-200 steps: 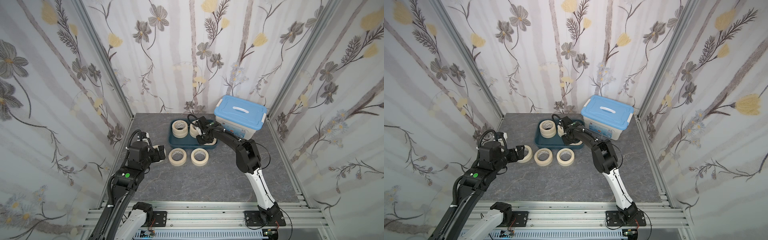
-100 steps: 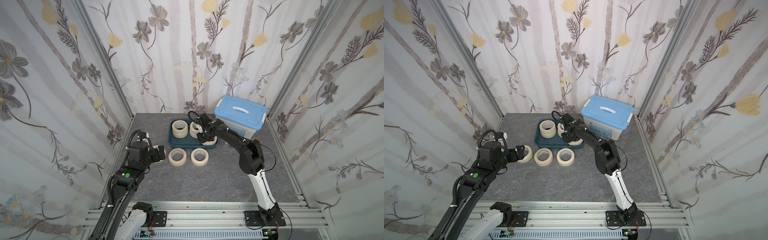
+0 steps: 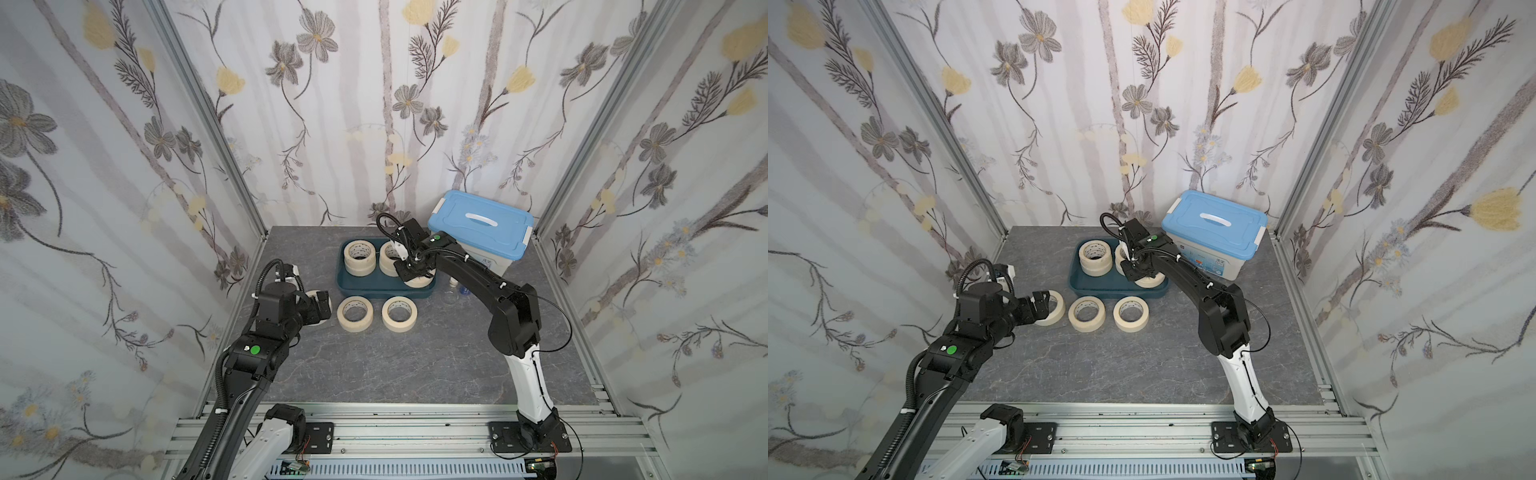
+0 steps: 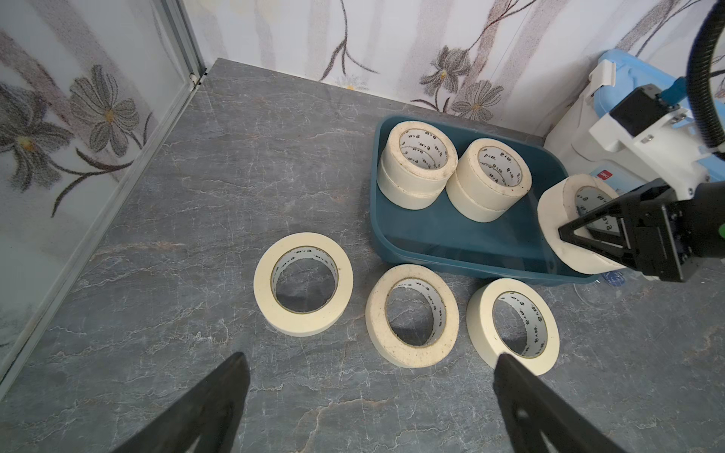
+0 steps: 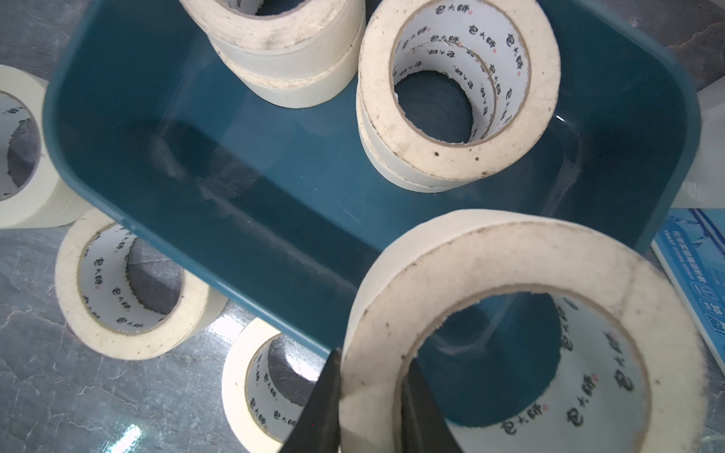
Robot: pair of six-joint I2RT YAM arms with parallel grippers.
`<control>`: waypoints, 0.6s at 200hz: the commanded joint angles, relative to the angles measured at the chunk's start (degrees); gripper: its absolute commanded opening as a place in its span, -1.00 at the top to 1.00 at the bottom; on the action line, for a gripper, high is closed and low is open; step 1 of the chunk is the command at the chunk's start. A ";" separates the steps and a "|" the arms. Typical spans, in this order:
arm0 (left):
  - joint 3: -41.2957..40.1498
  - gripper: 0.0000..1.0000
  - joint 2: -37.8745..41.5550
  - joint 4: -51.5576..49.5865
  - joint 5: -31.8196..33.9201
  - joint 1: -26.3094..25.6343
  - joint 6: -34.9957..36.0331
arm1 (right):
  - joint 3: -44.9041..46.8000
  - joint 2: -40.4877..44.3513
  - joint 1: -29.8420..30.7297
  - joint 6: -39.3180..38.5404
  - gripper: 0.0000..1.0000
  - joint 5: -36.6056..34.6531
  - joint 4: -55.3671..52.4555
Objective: Take out the art tape in the storage box
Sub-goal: Pick up the art tape from the storage box, then place the art tape at the center of the board.
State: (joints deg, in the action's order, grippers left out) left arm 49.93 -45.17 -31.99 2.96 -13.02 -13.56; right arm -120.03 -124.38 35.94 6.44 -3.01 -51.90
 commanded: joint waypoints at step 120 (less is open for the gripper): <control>0.17 -1.00 -0.14 0.74 0.28 0.50 0.09 | 16.47 15.51 2.92 0.30 0.58 1.56 0.13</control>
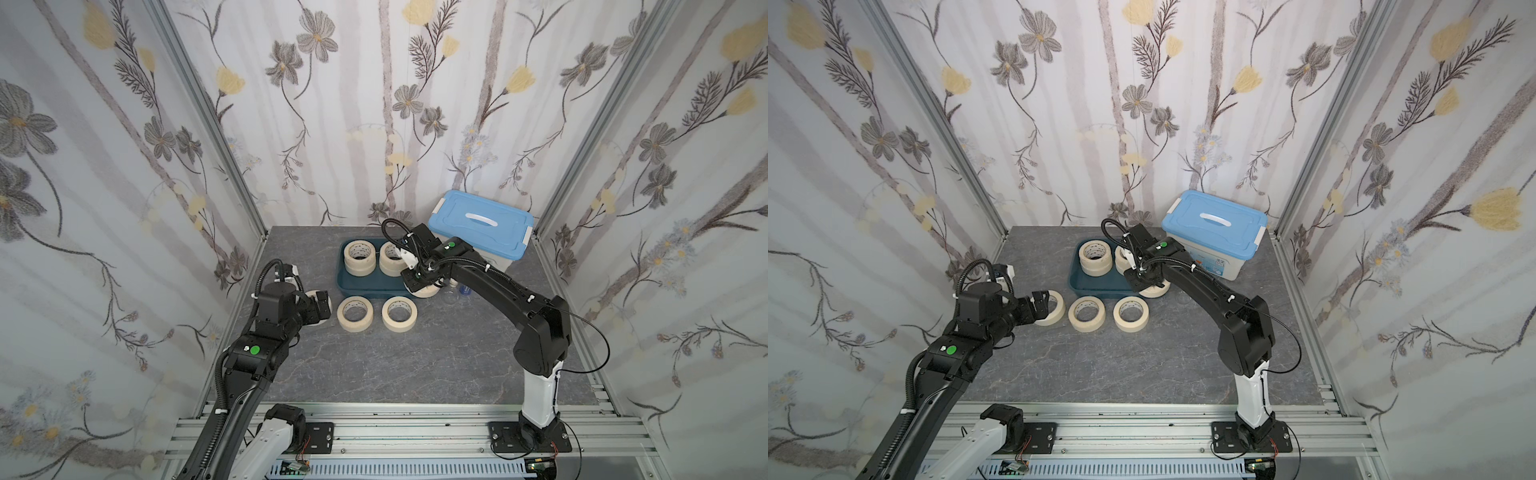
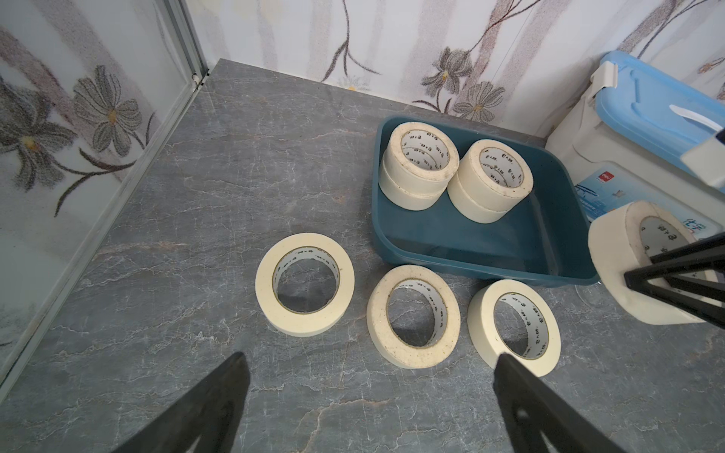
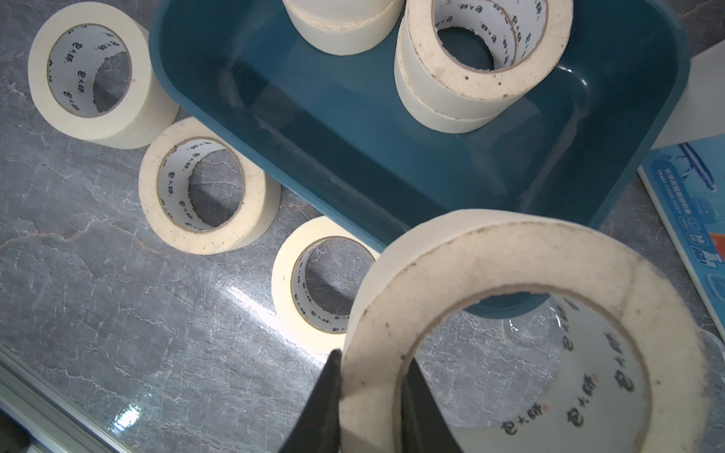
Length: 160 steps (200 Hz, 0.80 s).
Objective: Take out the art tape in the storage box
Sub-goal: Place the art tape at the center of the board.
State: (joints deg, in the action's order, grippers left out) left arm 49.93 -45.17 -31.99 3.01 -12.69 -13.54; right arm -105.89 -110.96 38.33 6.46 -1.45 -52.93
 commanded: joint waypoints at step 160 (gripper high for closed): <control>0.17 -1.00 -0.62 0.84 0.11 0.48 0.09 | 24.04 10.39 1.05 2.72 0.59 0.66 11.58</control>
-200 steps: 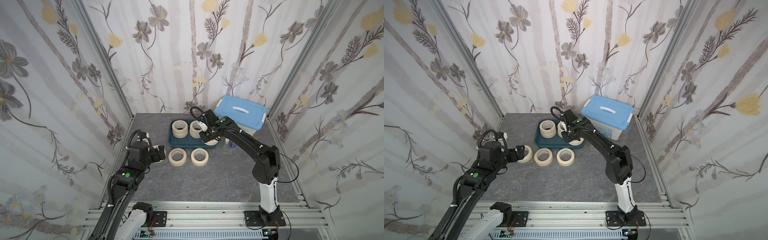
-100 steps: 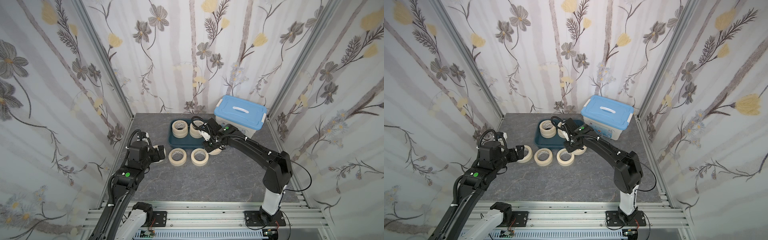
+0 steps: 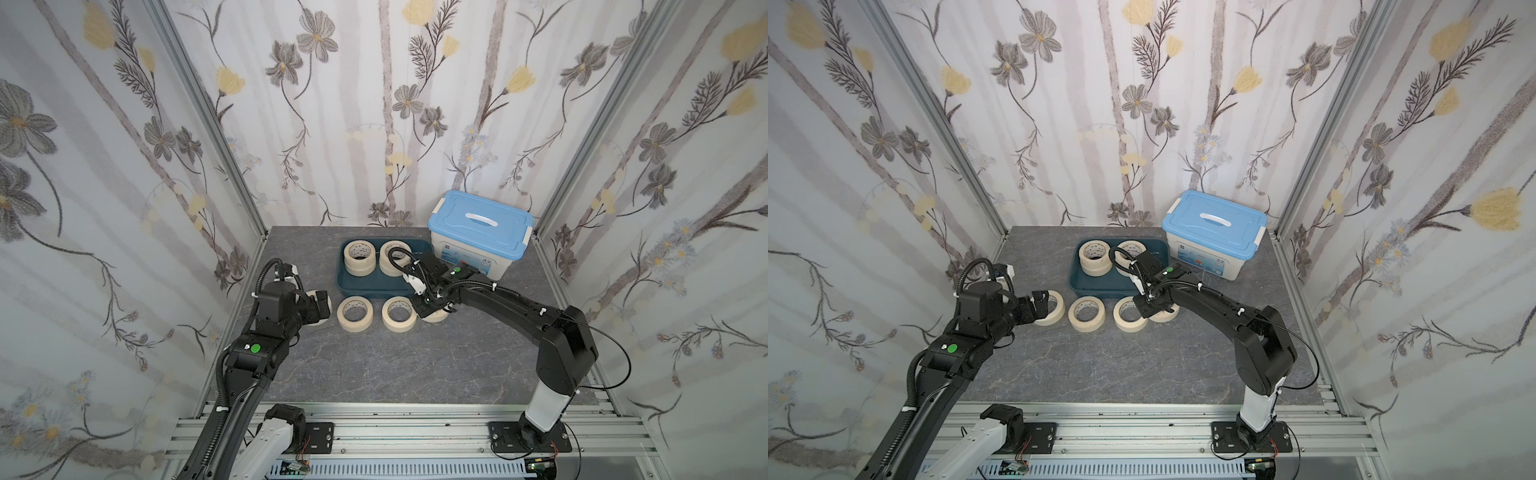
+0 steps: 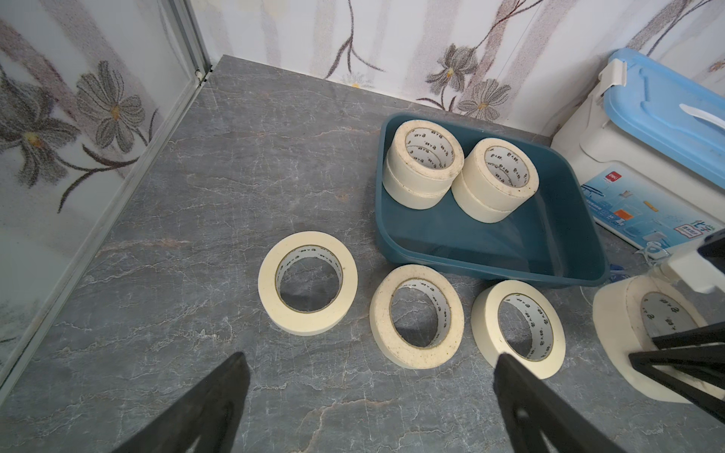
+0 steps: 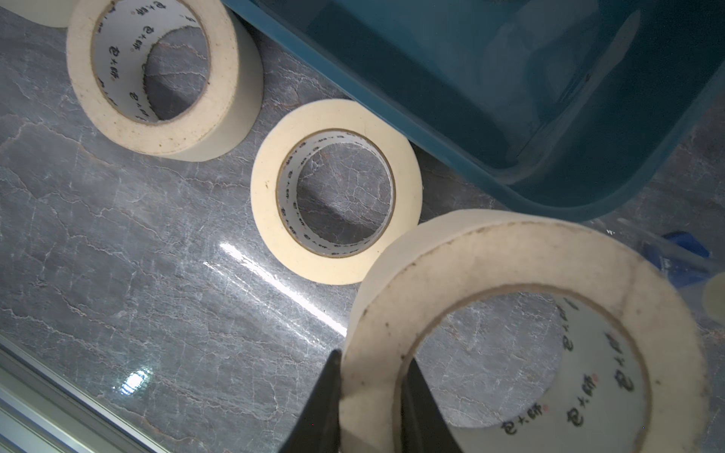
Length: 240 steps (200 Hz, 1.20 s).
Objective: Take out the art tape in the storage box
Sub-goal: Place the art tape at the center of the board.
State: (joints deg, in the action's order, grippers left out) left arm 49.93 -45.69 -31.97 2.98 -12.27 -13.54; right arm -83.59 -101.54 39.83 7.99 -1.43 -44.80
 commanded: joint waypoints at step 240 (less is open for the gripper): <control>0.08 -1.00 -0.63 0.94 -0.52 0.06 -0.08 | 9.75 -4.06 -4.06 2.82 0.59 -2.52 12.69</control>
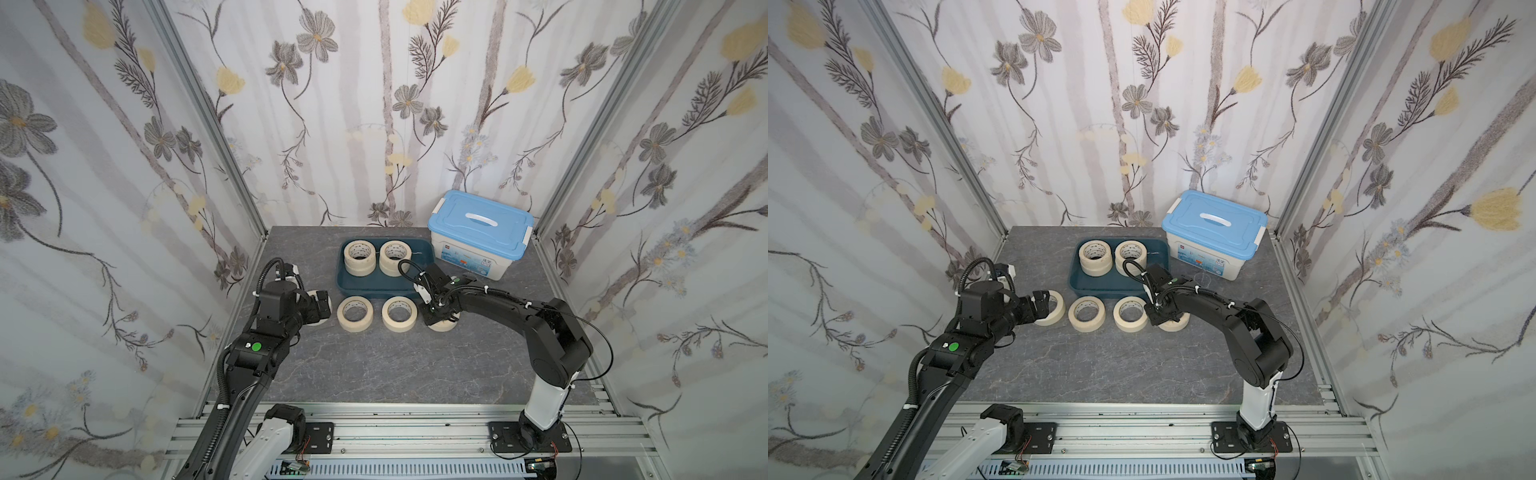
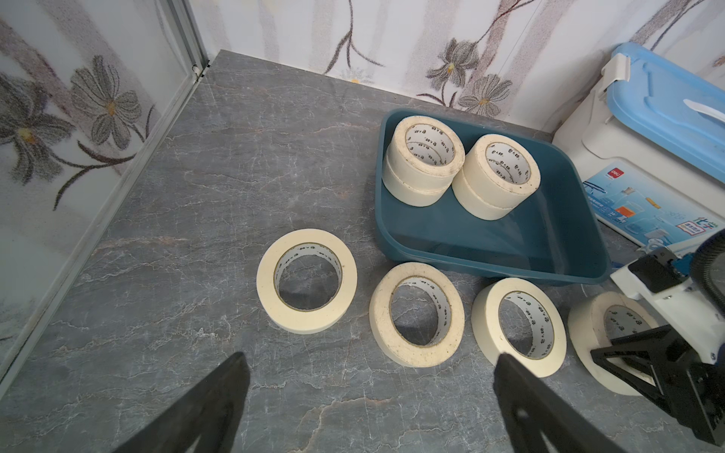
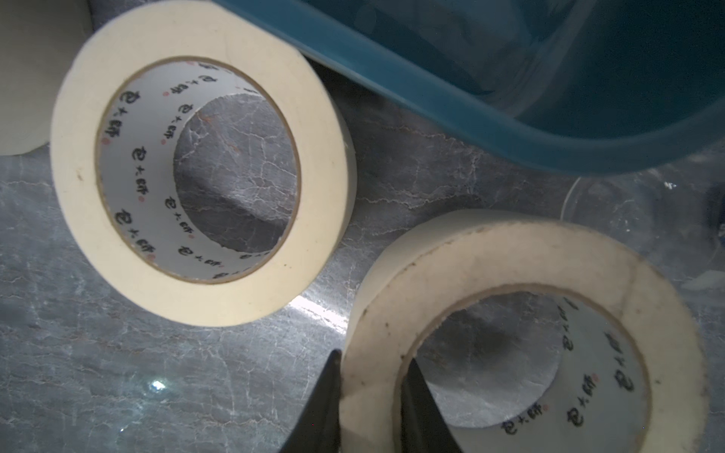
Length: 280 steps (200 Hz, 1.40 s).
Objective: Take out the art tape in the storage box
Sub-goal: Place the art tape at the center of the board.
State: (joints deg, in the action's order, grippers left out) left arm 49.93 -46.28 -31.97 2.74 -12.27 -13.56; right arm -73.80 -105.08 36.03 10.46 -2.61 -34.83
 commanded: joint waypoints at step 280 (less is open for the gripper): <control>0.25 -1.00 -1.09 1.11 -0.53 0.19 0.03 | 1.07 5.07 -0.97 0.92 0.23 1.25 2.10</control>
State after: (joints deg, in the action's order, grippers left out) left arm 49.91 -47.13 -31.97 2.35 -12.21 -13.56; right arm -72.77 -102.28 34.98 10.87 -2.24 -31.40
